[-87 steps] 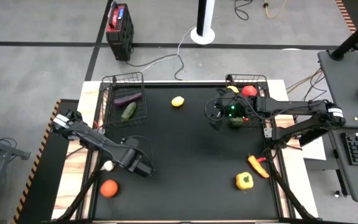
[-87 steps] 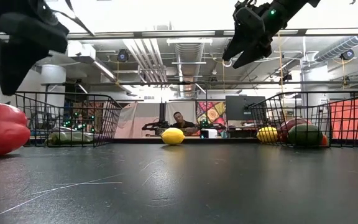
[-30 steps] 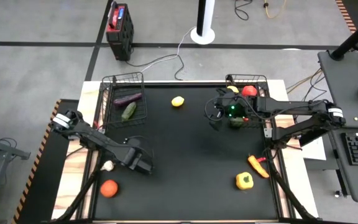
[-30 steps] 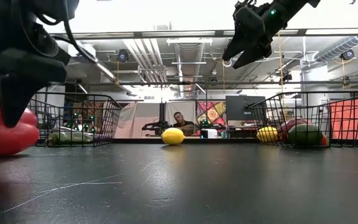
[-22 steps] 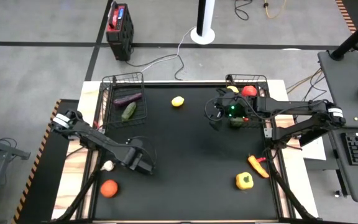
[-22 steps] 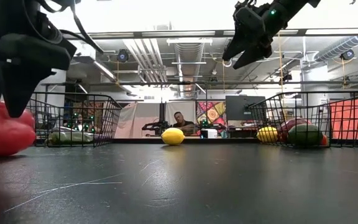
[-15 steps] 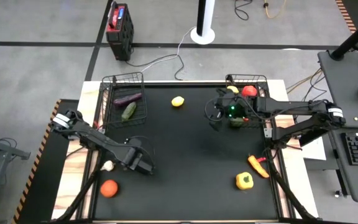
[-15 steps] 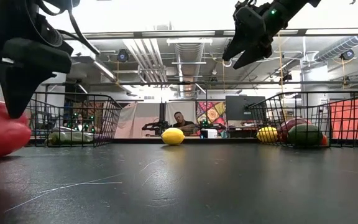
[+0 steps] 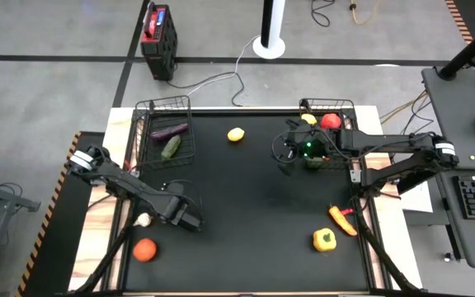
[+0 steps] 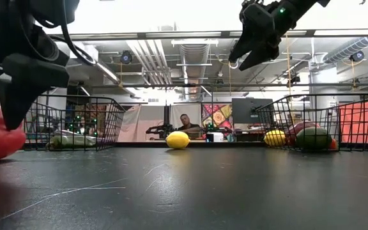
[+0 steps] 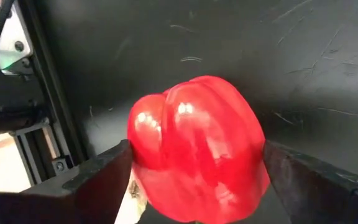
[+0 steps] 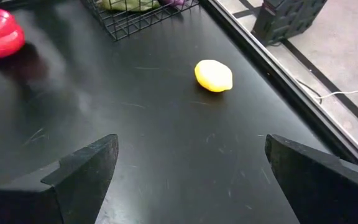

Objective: Sort produce into baskets
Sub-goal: Put the red bell pepper into the left wire basket

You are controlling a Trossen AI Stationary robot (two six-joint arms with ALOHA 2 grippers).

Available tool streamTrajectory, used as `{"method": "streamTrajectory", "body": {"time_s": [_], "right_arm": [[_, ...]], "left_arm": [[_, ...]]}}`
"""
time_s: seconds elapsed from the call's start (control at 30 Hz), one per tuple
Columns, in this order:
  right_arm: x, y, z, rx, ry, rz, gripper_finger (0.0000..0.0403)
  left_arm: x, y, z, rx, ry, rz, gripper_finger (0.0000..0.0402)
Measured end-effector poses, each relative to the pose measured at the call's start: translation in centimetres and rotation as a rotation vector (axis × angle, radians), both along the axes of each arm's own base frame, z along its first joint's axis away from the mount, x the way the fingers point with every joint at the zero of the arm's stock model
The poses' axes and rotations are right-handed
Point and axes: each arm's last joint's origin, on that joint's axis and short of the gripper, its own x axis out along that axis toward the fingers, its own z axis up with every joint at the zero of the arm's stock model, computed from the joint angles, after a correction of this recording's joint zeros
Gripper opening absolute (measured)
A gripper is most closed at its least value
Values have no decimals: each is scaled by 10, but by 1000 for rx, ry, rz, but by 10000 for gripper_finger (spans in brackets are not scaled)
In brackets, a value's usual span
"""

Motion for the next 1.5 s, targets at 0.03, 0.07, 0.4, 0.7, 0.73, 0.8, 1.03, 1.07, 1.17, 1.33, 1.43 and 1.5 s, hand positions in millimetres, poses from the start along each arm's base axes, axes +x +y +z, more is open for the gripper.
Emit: {"method": "streamTrajectory", "body": {"time_s": [0.03, 0.07, 0.4, 0.7, 0.73, 0.8, 1.03, 1.07, 1.17, 1.33, 1.43, 1.5], "right_arm": [[0, 0, 0, 0, 0, 0, 396], [0, 0, 0, 0, 0, 0, 396], [0, 0, 0, 1, 1, 1, 396], [0, 0, 0, 1, 1, 1, 396], [0, 0, 0, 1, 1, 0, 396], [0, 0, 0, 1, 1, 1, 396], [0, 0, 0, 1, 1, 0, 396], [0, 0, 0, 1, 1, 0, 396], [0, 0, 0, 1, 1, 0, 396], [0, 0, 0, 1, 1, 0, 396], [0, 0, 0, 8, -2, -5, 396], [0, 0, 0, 9, 2, -6, 396]], "left_arm": [[-1, 0, -2, 1, -1, -1, 342], [-1, 1, -3, 2, -4, -2, 344], [-6, 4, -12, 16, 1, -36, 343], [0, 1, -7, -5, -13, -83, 280], [1, 0, -5, -12, -20, -91, 278], [4, -1, -3, -19, -30, -116, 276], [18, -9, 18, 52, -140, -223, 276], [20, -10, 22, 63, -156, -239, 276], [27, -11, 37, 107, -198, -287, 274], [33, -6, 74, 234, -216, -342, 264], [33, 0, 96, 281, -199, -339, 246], [34, 0, 105, 272, -207, -332, 232]]}}
